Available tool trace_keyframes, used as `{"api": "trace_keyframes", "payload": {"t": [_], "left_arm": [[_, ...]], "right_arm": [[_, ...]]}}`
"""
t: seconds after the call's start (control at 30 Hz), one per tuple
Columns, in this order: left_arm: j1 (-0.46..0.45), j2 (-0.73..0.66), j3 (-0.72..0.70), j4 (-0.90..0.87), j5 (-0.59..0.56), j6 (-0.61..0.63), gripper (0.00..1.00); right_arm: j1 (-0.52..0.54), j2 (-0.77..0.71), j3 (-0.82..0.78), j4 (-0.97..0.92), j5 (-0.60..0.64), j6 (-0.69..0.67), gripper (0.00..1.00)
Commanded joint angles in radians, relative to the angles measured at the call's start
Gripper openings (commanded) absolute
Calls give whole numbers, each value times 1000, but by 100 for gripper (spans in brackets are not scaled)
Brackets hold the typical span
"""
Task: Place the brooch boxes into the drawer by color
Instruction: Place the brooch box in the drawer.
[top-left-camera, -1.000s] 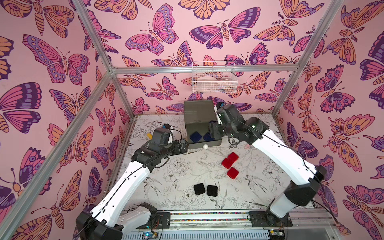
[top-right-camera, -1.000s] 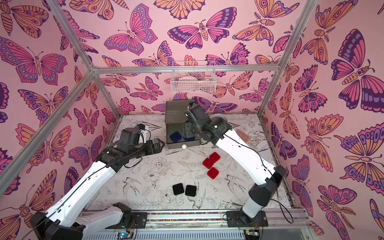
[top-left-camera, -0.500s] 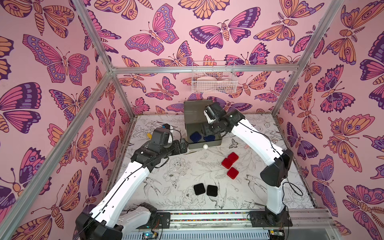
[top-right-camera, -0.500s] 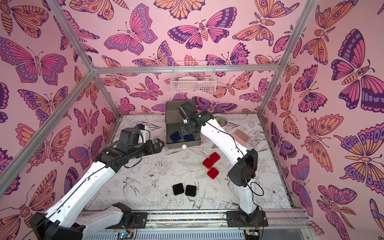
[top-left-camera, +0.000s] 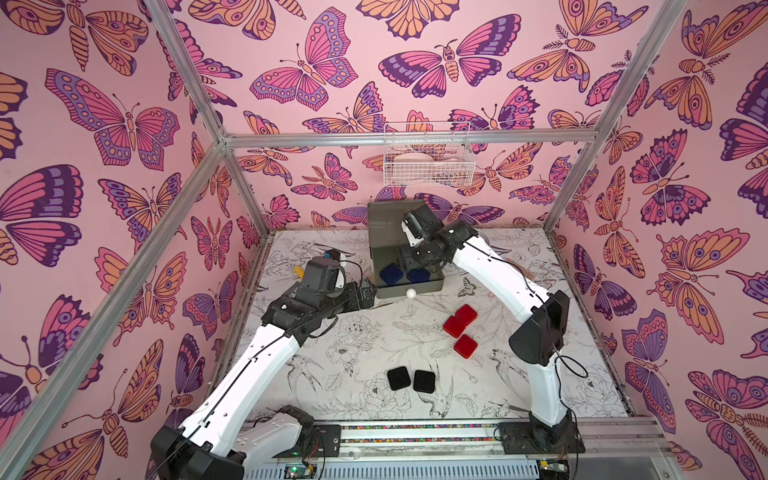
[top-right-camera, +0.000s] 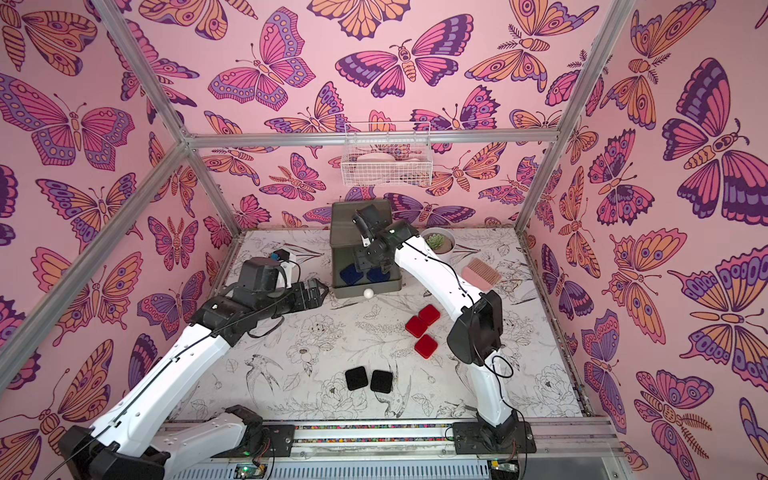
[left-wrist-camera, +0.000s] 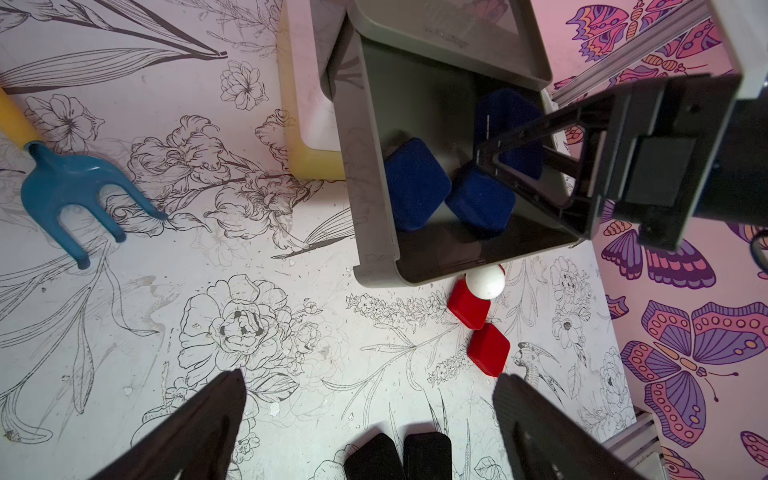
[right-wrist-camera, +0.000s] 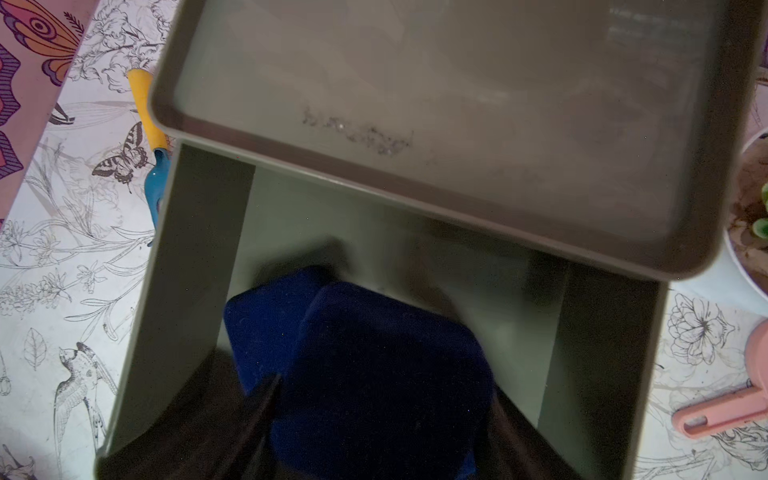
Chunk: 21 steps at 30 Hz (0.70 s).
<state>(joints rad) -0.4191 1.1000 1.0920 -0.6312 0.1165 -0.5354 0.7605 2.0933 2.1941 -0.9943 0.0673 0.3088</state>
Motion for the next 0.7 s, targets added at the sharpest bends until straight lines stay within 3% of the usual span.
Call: {"api": "trace_keyframes", "payload": {"t": [0.0, 0.47, 0.67], "left_arm": [[7, -22, -20, -20, 13, 3, 100], [14, -17, -33, -19, 9, 12, 100], [19, -6, -32, -20, 12, 17, 100]], "right_arm": [[-6, 22, 33, 16, 13, -22, 66], [-33, 103, 90, 18, -7, -46, 67], [-33, 135, 121, 0, -11, -44, 73]]}}
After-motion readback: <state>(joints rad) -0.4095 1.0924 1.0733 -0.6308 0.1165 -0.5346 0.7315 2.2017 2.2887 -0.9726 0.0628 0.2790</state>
